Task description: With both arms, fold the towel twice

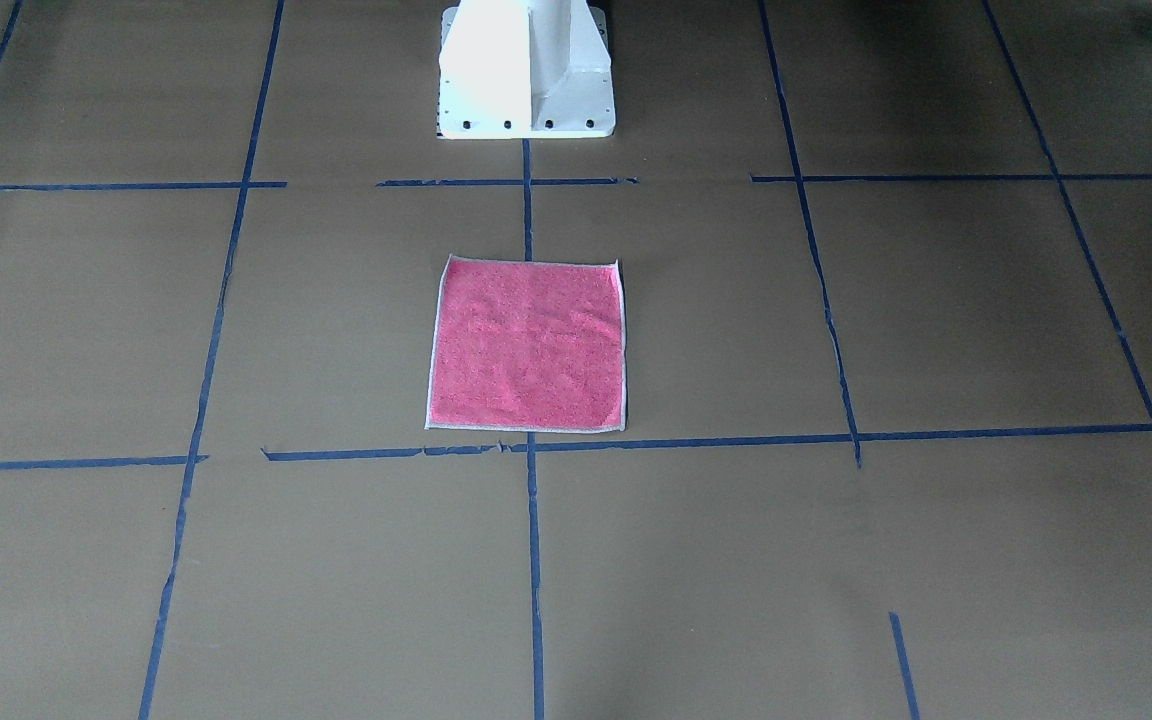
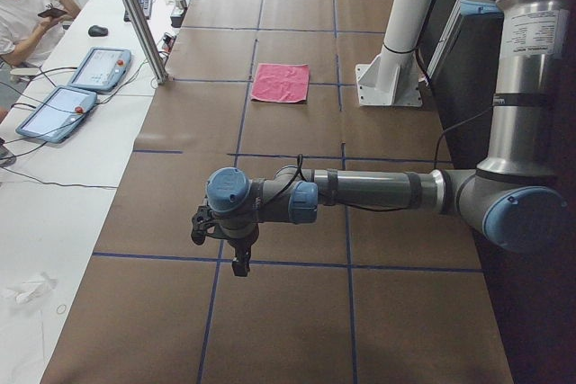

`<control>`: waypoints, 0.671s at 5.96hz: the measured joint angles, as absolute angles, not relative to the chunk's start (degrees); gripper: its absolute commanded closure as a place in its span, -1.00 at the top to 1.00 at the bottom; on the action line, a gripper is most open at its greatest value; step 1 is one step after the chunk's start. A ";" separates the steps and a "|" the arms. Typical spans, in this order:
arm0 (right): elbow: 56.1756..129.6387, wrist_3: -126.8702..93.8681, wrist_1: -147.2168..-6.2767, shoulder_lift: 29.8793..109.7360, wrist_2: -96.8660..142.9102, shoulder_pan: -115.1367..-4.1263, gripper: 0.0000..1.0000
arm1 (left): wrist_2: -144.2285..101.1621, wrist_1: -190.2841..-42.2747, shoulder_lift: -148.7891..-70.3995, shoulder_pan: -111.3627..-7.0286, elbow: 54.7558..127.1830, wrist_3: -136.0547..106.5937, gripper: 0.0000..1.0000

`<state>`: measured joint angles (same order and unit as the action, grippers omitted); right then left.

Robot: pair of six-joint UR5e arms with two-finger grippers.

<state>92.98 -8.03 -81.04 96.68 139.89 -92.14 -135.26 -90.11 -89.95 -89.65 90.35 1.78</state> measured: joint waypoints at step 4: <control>93.19 -9.00 -80.99 95.61 140.33 -91.77 1.00 | -135.31 -89.67 -91.46 -89.43 90.41 0.90 1.00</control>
<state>93.19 -9.00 -80.99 95.61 140.33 -91.77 -135.31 -89.67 -91.46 -89.43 90.41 0.90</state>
